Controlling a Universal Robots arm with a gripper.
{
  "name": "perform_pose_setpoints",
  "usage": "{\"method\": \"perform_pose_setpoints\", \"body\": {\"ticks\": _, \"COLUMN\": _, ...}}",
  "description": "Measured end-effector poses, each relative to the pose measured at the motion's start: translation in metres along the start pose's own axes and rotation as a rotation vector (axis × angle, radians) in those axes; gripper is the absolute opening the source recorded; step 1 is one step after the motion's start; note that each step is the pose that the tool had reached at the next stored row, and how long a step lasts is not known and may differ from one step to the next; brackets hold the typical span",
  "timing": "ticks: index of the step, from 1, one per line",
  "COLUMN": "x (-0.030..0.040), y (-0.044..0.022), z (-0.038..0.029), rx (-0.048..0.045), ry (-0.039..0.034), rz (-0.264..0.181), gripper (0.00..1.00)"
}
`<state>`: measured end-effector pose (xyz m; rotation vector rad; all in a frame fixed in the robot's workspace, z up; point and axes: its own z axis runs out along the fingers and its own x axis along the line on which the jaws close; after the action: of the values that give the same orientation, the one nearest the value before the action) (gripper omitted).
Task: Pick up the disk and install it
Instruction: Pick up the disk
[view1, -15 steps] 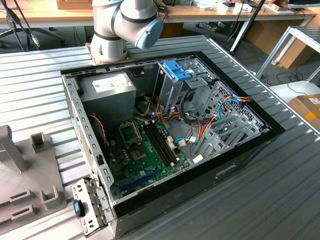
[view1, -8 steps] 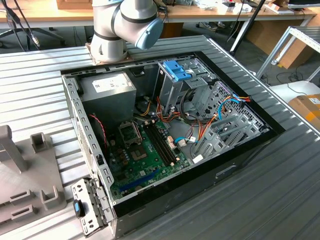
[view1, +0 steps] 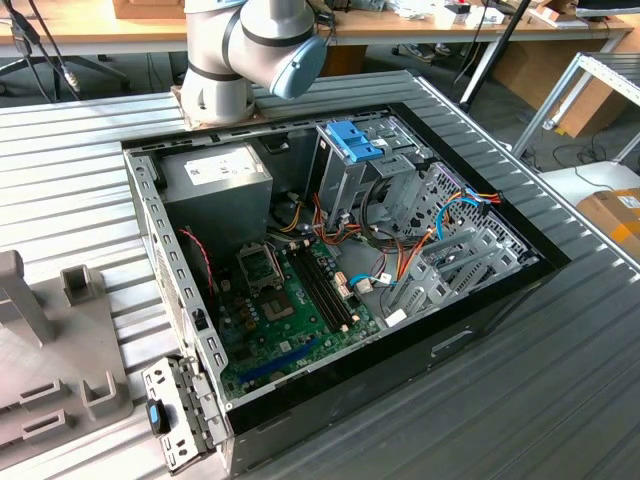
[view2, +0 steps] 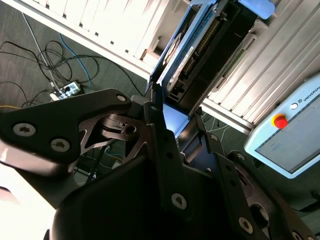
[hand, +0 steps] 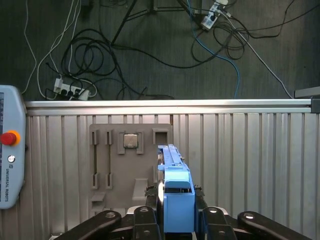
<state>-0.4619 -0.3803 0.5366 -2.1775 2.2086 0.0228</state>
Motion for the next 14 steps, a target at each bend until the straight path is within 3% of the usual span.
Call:
{"method": "perform_pose_setpoints", "body": {"ticks": 9, "x": 0.0, "y": 0.0, "z": -0.0004, "rx": 0.0001, "ry": 0.0, "rz": 0.0, "gripper": 0.36}}
{"method": "perform_pose_setpoints", "body": {"ticks": 14, "x": -0.0002, "y": -0.0065, "z": -0.0003, "rx": 0.0, "ry": 0.0, "rz": 0.0, "gripper": 0.36}}
